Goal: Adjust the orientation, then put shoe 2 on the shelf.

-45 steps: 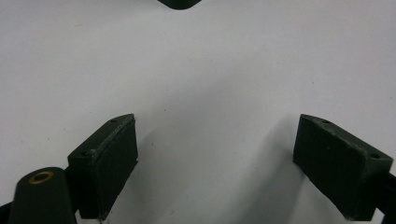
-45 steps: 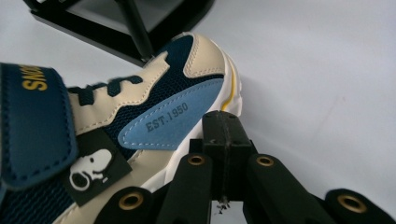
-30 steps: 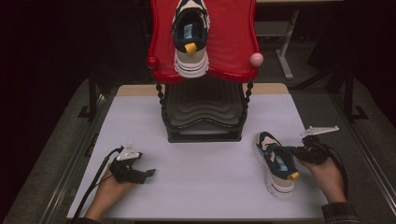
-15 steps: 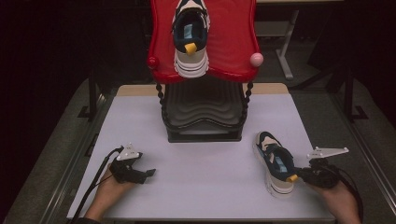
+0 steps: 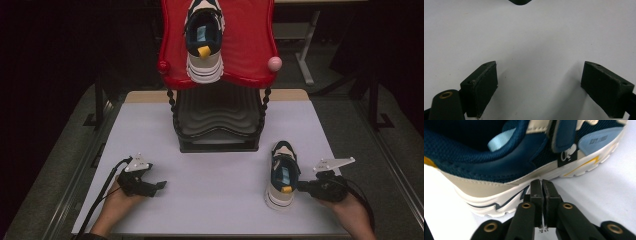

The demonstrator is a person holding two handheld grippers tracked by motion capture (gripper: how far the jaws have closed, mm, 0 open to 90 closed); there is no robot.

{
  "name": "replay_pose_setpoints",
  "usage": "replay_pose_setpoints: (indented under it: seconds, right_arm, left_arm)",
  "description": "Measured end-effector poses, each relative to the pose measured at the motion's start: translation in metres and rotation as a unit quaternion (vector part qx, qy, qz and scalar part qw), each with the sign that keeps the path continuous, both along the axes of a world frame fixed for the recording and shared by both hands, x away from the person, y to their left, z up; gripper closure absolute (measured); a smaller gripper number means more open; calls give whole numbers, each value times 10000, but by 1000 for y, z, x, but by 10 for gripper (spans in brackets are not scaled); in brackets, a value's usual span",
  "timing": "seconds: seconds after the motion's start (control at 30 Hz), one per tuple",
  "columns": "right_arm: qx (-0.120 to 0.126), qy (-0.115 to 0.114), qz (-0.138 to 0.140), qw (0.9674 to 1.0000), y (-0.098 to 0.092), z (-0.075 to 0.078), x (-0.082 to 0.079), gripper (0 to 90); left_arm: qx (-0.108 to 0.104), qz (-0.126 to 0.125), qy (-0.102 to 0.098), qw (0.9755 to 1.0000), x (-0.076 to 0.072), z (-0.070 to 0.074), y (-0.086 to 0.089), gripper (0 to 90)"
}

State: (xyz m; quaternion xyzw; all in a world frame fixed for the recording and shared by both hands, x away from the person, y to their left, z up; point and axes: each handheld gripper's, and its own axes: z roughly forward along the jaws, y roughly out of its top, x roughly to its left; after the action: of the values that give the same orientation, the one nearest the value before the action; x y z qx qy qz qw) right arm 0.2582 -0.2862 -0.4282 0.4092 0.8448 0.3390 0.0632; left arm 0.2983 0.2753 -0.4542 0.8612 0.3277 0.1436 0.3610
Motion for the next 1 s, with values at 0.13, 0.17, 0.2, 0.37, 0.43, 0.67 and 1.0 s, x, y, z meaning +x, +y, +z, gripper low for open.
replay_pose_setpoints:
  seconds: [0.13,0.17,0.2,0.37,0.43,0.67,1.0]
  right_arm:
    - [265,-98,-225,9993,-9,8,-1,800]
    - [336,-188,-277,9989,-13,10,0,774]
    - [407,-258,-351,9982,-16,13,-1,736]
    - [555,-468,-520,9960,-24,24,2,581]
    - [692,-648,-598,9937,-27,32,4,513]
    - [974,-961,-584,9889,-25,51,7,426]
    - [1130,-930,-157,9891,6,55,25,420]
  left_arm:
    - [-2,-1,2,10000,0,0,0,130]
    - [-2,-1,2,10000,0,0,0,130]
    - [-2,-1,2,10000,0,0,0,130]
    - [-11,1,11,10000,0,0,0,129]
    - [-15,3,14,10000,0,0,0,129]
    - [-12,1,15,10000,0,0,0,129]
    - [-9,-2,29,10000,0,0,0,129]
